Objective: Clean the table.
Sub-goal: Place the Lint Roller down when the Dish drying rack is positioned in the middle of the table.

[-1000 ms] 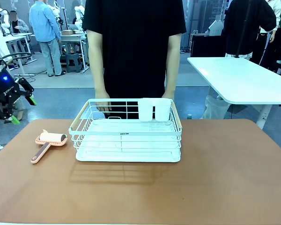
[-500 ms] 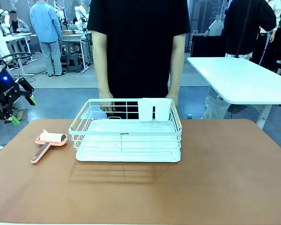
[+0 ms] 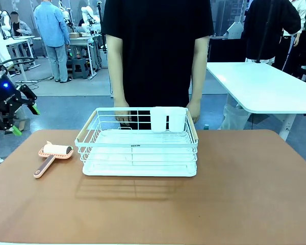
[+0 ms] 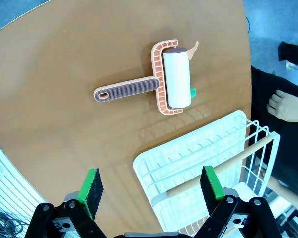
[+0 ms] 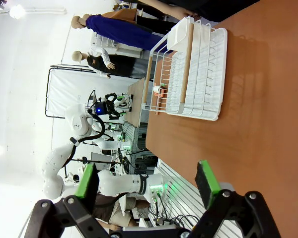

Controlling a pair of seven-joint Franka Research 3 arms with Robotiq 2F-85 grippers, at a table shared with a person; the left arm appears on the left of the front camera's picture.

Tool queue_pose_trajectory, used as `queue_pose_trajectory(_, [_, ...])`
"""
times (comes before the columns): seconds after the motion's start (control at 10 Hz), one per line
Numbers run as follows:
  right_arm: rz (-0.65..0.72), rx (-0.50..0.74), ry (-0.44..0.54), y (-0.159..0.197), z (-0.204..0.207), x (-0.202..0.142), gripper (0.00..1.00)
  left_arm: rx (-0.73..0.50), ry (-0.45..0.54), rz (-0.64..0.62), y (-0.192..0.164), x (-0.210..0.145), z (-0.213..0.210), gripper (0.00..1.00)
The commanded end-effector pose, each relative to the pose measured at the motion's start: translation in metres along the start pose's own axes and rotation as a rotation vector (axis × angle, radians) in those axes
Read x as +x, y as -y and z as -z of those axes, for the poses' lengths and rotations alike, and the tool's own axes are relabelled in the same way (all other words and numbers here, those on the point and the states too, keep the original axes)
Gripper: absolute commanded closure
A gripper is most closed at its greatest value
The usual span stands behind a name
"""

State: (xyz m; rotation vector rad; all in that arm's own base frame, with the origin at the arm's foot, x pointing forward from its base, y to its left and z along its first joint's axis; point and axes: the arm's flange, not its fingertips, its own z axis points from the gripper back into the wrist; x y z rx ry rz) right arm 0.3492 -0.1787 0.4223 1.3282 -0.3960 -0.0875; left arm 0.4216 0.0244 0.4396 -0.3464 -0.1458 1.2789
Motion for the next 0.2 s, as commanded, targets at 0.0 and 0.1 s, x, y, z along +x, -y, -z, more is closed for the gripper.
queue_pose_trajectory(0.0, [0.005, -0.001, 0.003, -0.0036, 0.0004, 0.0003, 0.0, -0.006, 0.004, -0.011, 0.0007, 0.0012, 0.0003, 0.0])
queue_pose_trajectory(0.1, [0.005, -0.001, 0.003, -0.0036, 0.0004, 0.0003, 0.0, -0.006, 0.004, -0.011, 0.0007, 0.0012, 0.0003, 0.0])
